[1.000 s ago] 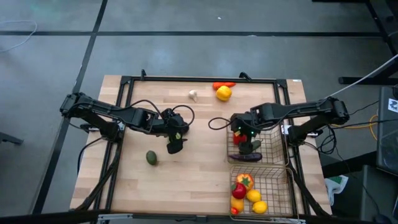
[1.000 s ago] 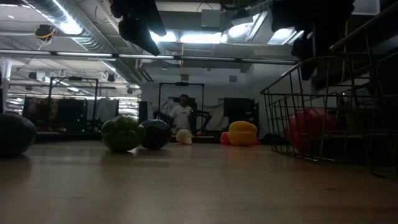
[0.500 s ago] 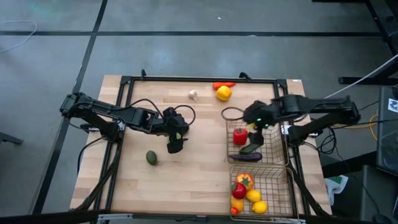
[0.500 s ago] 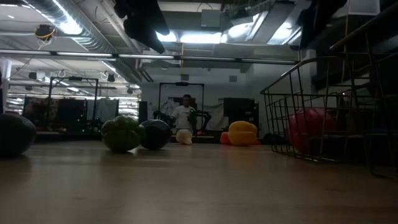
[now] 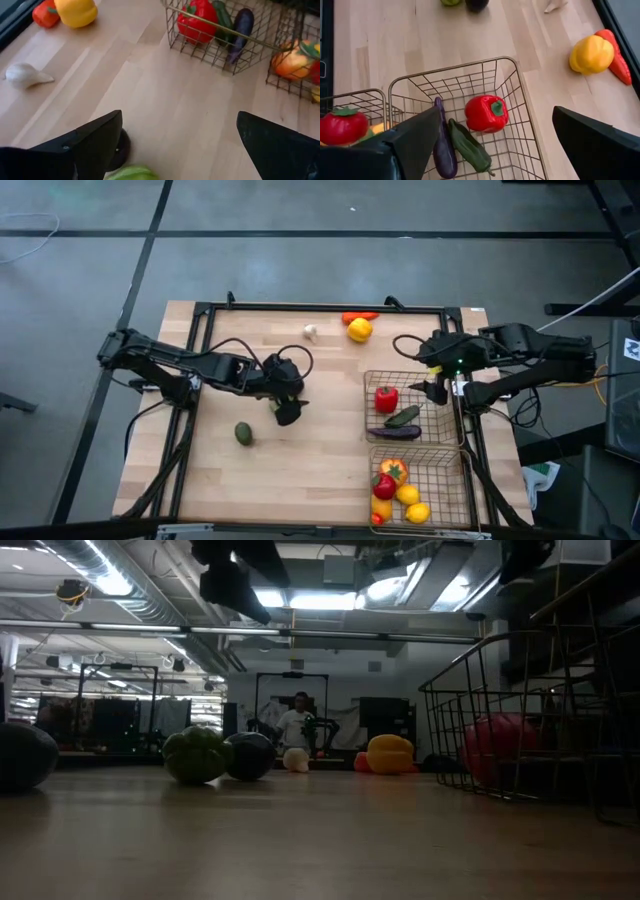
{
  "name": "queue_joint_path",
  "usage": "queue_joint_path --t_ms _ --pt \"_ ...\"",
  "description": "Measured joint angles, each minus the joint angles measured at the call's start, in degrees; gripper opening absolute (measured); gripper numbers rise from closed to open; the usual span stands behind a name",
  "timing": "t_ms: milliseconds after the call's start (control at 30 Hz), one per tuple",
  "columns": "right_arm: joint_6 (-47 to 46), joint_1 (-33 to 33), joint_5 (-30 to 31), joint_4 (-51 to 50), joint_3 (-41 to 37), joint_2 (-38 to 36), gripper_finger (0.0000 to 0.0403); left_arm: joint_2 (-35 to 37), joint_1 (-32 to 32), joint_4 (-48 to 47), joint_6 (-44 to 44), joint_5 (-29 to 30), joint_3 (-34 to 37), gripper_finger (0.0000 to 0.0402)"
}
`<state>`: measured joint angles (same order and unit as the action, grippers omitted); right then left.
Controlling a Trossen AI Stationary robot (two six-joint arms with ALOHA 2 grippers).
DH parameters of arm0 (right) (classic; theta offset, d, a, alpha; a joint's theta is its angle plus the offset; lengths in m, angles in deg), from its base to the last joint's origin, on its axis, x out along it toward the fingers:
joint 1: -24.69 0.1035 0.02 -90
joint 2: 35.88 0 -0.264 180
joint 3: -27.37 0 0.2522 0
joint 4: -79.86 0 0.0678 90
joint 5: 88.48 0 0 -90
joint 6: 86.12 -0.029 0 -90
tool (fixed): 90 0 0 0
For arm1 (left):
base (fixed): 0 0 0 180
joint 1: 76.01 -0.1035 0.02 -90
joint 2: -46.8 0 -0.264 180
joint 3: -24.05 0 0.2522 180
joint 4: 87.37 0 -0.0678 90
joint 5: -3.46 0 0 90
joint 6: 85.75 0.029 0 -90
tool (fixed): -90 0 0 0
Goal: Sort produce into baskets
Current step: Put the chayote into the top wire basket
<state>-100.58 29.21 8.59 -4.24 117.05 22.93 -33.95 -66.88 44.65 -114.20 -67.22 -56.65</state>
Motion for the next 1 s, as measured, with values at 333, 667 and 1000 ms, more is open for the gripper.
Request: queue_joint_path --t_ms 333,667,1000 --pt "0.0 0.0 -0.04 0.13 -1.3 -0.39 0.0383 -1.52 -2.56 -4.22 -2.1 -2.73 0.0 0.039" --pt "-0.18 -0.04 -0.11 1.12 -7.44 -0.35 0.0383 -1.5 -4.4 -21.44 -19.33 -4.29 0.0 0.039" --pt "-0.24 -0.04 -0.13 6.4 -10.14 -0.33 0.0383 -1.52 -4.83 -25.21 -58.48 -4.57 0.0 0.039"
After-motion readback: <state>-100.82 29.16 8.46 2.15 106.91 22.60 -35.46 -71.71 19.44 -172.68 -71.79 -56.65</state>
